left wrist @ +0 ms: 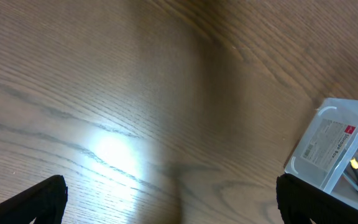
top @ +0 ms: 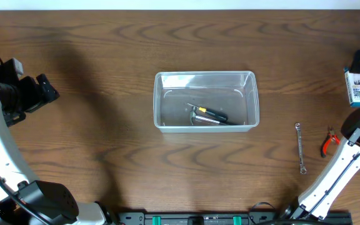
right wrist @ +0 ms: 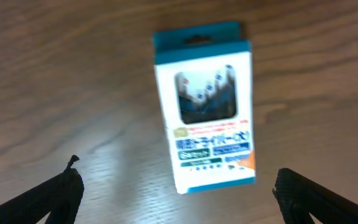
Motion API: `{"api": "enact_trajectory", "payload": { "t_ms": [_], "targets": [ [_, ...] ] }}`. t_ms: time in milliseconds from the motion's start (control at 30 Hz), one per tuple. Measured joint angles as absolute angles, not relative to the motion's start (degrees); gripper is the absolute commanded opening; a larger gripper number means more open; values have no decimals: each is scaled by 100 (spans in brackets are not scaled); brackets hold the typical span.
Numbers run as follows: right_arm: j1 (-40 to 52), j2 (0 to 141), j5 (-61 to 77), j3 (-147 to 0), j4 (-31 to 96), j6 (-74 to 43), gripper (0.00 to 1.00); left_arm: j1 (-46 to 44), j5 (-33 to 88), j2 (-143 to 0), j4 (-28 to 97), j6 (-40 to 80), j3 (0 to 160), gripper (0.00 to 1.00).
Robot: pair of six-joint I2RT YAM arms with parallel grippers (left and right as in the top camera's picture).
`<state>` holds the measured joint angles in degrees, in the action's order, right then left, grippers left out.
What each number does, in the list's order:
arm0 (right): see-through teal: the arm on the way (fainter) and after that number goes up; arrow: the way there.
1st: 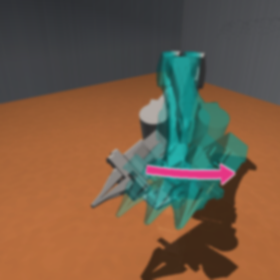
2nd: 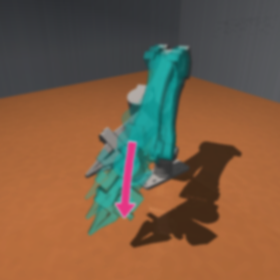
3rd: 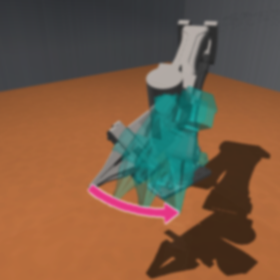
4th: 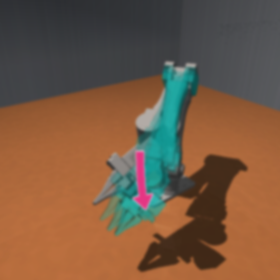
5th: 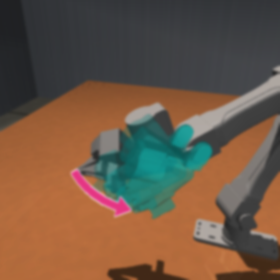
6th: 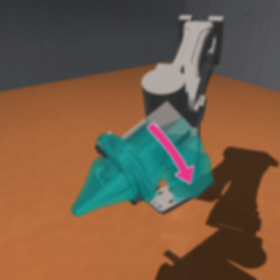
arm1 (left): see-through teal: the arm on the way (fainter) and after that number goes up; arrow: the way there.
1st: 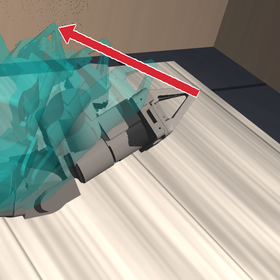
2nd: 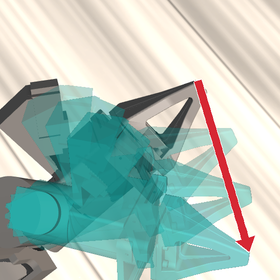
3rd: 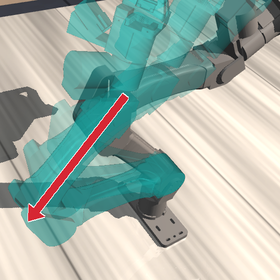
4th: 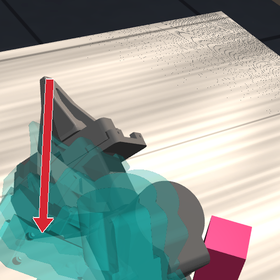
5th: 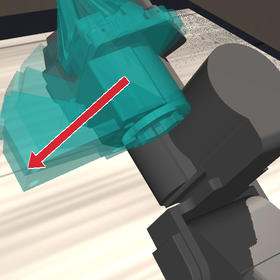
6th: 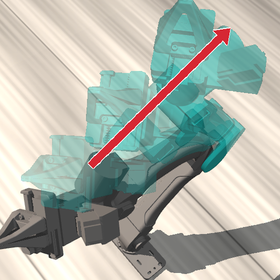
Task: Pack container
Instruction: 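Move the right gripper over the boxed screwdriver set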
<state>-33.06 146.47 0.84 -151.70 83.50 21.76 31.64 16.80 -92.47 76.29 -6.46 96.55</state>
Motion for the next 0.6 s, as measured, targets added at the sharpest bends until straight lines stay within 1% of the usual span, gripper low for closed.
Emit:
{"api": "enact_trajectory", "payload": {
  "t_ms": [267,600],
  "targets": [
    [-3524,14665,58,-15170,8340,2438,99,3162,1680,-9247,7629,-646,9655,98],
    [-3535,14726,62,-15170,8374,2759,99,3162,1680,-9247,7629,-646,9655,98]
  ]
}}
